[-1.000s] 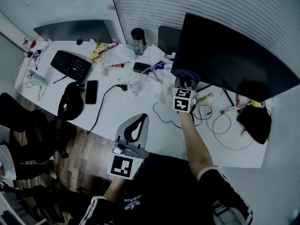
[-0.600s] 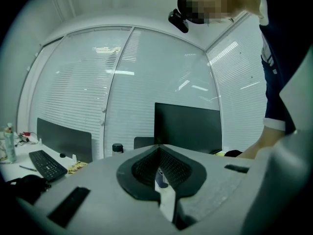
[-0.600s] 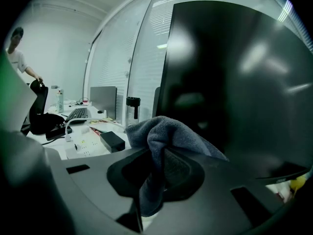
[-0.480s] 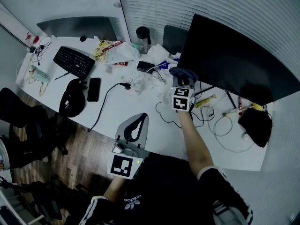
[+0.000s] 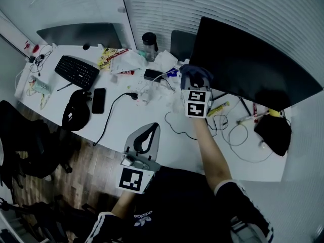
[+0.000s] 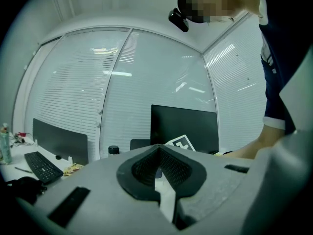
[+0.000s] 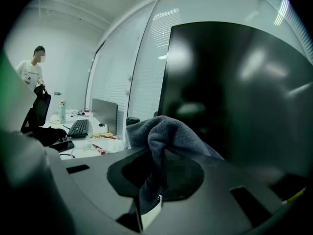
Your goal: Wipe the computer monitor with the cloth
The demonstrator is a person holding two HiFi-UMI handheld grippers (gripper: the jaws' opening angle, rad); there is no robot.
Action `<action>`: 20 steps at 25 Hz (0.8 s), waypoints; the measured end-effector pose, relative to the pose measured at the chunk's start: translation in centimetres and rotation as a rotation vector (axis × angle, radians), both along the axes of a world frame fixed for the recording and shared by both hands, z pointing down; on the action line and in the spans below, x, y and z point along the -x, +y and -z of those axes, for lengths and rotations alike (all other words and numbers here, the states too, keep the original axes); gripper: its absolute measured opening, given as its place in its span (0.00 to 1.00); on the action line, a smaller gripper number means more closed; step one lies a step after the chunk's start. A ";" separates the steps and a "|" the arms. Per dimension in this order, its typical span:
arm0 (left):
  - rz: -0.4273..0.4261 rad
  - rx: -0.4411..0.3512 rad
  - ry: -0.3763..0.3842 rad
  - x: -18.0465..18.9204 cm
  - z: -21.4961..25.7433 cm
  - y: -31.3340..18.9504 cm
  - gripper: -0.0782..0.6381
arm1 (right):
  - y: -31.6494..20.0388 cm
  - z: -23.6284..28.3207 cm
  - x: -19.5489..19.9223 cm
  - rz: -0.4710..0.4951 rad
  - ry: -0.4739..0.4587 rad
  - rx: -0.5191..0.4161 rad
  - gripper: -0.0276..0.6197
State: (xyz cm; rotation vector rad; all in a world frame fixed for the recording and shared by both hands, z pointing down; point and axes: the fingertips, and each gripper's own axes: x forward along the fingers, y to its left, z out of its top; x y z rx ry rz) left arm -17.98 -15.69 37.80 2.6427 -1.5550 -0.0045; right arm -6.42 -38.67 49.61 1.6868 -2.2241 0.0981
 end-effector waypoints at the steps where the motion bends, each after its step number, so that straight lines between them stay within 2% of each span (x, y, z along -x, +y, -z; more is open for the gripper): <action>1: -0.003 -0.005 0.001 -0.1 0.1 0.0 0.12 | -0.1 0.6 -0.1 0.000 -0.002 -0.010 0.12; 20: -0.019 -0.045 0.020 0.5 1.0 1.2 0.11 | -0.9 15.9 0.5 0.021 -0.025 -0.235 0.12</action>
